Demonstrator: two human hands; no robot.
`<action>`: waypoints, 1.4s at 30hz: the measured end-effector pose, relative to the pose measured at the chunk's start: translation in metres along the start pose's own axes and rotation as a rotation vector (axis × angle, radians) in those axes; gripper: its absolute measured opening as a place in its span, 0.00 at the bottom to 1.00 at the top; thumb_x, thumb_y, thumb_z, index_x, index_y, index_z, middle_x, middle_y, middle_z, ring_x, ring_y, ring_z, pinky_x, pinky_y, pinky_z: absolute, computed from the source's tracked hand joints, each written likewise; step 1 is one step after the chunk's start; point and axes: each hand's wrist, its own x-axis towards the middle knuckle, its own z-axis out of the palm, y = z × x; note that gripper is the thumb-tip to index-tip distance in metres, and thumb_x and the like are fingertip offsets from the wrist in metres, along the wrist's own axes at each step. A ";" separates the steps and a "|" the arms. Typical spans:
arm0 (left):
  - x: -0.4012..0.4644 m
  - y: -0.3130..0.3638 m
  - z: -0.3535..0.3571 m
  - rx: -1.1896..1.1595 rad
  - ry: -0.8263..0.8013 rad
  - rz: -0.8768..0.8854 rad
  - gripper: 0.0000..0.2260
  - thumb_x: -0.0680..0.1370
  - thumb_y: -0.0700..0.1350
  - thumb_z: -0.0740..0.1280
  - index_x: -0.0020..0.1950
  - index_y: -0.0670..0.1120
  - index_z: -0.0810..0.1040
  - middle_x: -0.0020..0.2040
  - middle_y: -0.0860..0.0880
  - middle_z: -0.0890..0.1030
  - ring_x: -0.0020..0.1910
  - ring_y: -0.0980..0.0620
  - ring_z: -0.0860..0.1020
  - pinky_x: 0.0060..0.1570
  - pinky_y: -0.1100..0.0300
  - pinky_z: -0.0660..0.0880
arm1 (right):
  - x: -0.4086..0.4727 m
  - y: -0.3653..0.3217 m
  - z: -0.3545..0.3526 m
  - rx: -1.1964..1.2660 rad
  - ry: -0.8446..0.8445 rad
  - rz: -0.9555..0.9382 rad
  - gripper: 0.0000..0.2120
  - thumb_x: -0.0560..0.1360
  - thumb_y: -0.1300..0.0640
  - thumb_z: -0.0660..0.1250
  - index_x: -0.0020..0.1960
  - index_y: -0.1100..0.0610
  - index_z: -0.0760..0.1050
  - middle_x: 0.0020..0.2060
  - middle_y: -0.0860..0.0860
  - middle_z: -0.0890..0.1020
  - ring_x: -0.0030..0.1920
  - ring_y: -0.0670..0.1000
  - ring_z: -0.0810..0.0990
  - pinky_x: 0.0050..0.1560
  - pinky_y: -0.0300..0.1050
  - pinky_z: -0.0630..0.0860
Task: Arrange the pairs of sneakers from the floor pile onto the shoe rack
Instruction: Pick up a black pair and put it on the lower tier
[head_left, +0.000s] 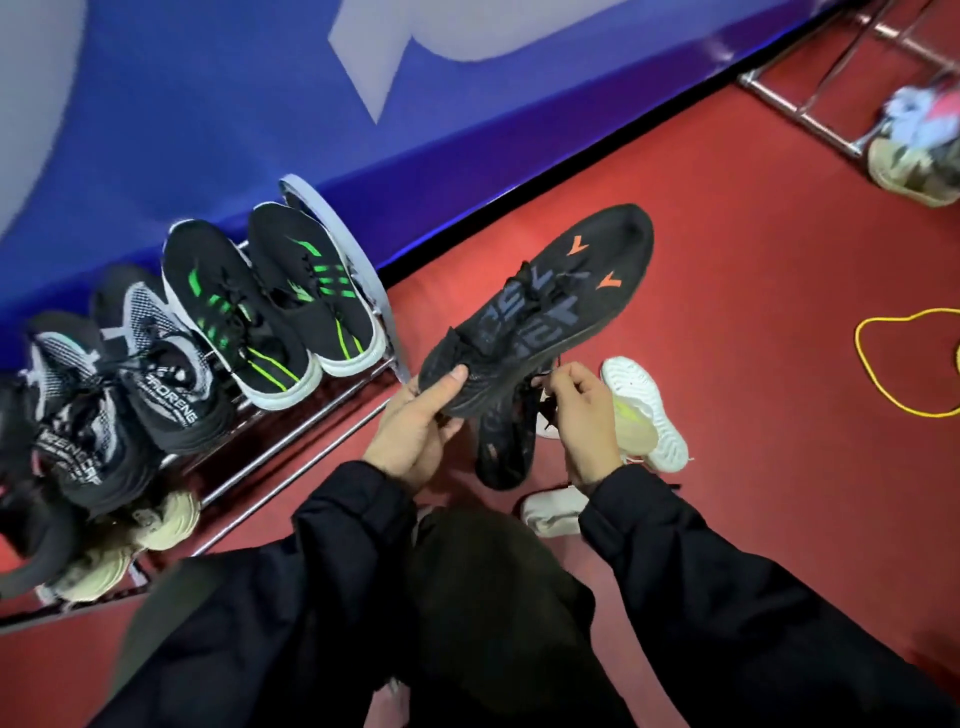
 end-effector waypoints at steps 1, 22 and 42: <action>-0.001 0.004 0.002 -0.014 -0.012 0.024 0.09 0.73 0.47 0.72 0.52 0.50 0.85 0.51 0.52 0.86 0.49 0.56 0.82 0.52 0.58 0.70 | 0.001 -0.006 0.002 0.013 -0.006 -0.001 0.12 0.74 0.59 0.63 0.32 0.54 0.69 0.38 0.55 0.71 0.38 0.51 0.65 0.44 0.50 0.62; -0.003 -0.001 -0.012 0.073 -0.104 0.114 0.13 0.75 0.45 0.73 0.59 0.48 0.84 0.57 0.45 0.86 0.54 0.49 0.84 0.54 0.54 0.80 | -0.016 -0.046 0.036 0.410 -0.157 0.014 0.16 0.78 0.65 0.59 0.34 0.54 0.73 0.32 0.48 0.73 0.35 0.45 0.72 0.41 0.42 0.70; -0.026 -0.053 -0.041 0.539 -0.011 0.092 0.46 0.73 0.25 0.68 0.82 0.52 0.50 0.66 0.46 0.76 0.64 0.49 0.77 0.68 0.53 0.72 | -0.026 0.017 -0.026 0.114 -0.018 0.318 0.12 0.81 0.60 0.61 0.62 0.56 0.78 0.56 0.57 0.86 0.56 0.58 0.85 0.51 0.51 0.82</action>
